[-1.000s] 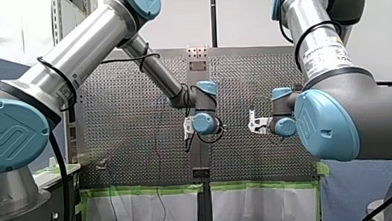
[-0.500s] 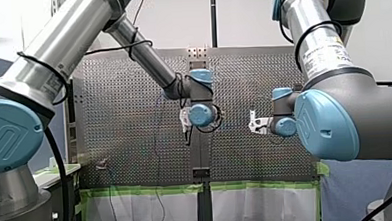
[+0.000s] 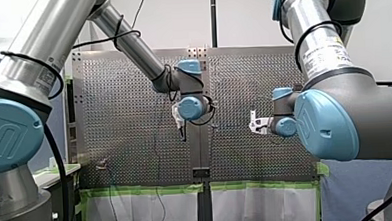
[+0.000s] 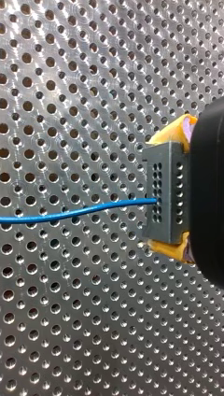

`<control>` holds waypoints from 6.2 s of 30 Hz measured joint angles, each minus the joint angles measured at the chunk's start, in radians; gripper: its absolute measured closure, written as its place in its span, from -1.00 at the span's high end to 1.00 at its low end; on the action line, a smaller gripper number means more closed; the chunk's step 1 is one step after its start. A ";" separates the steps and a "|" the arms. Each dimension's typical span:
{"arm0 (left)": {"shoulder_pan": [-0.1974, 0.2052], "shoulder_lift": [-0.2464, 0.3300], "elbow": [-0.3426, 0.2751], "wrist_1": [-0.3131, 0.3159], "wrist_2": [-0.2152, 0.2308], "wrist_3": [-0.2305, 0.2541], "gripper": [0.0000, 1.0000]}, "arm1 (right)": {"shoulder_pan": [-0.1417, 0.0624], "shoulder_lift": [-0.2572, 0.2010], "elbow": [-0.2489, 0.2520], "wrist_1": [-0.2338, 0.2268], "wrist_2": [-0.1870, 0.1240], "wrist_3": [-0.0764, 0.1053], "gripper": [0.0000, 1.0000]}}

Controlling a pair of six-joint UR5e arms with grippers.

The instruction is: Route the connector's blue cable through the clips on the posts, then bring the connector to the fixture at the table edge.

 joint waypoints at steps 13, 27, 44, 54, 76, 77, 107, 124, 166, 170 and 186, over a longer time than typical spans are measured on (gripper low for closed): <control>0.023 0.120 -0.120 0.051 0.066 -0.048 1.00 | -0.006 0.000 0.000 0.002 0.000 0.001 -1.00; 0.046 0.223 -0.226 0.036 0.021 -0.026 1.00 | -0.011 0.000 -0.006 0.015 0.000 0.003 -1.00; 0.047 0.183 -0.369 0.084 0.063 -0.023 1.00 | -0.012 0.000 -0.006 0.017 0.001 0.002 -1.00; 0.060 0.183 -0.457 0.154 -0.011 -0.021 1.00 | -0.020 -0.002 -0.021 0.050 0.002 -0.001 -1.00; 0.065 0.183 -0.568 0.177 -0.027 0.004 1.00 | -0.059 -0.129 -0.043 0.114 0.039 0.022 -1.00; 0.065 0.183 -0.568 0.178 -0.026 0.005 1.00 | -0.063 -0.138 -0.046 0.120 0.044 0.022 -1.00; 0.082 0.183 -0.567 0.175 -0.021 0.026 1.00 | -0.170 -0.252 -0.133 0.362 0.179 -0.006 -1.00; 0.084 0.183 -0.566 0.161 -0.020 0.031 1.00 | -0.224 -0.252 -0.136 0.414 0.115 -0.013 -1.00; 0.089 0.184 -0.521 0.085 -0.026 0.047 1.00 | -0.297 -0.213 -0.214 0.406 -0.197 -0.003 -1.00; 0.089 0.184 -0.521 0.084 -0.027 0.047 1.00 | -0.299 -0.213 -0.221 0.410 -0.198 -0.002 -1.00; 0.089 0.184 -0.521 0.081 -0.027 0.047 1.00 | -0.307 -0.193 -0.247 0.424 -0.213 -0.006 -1.00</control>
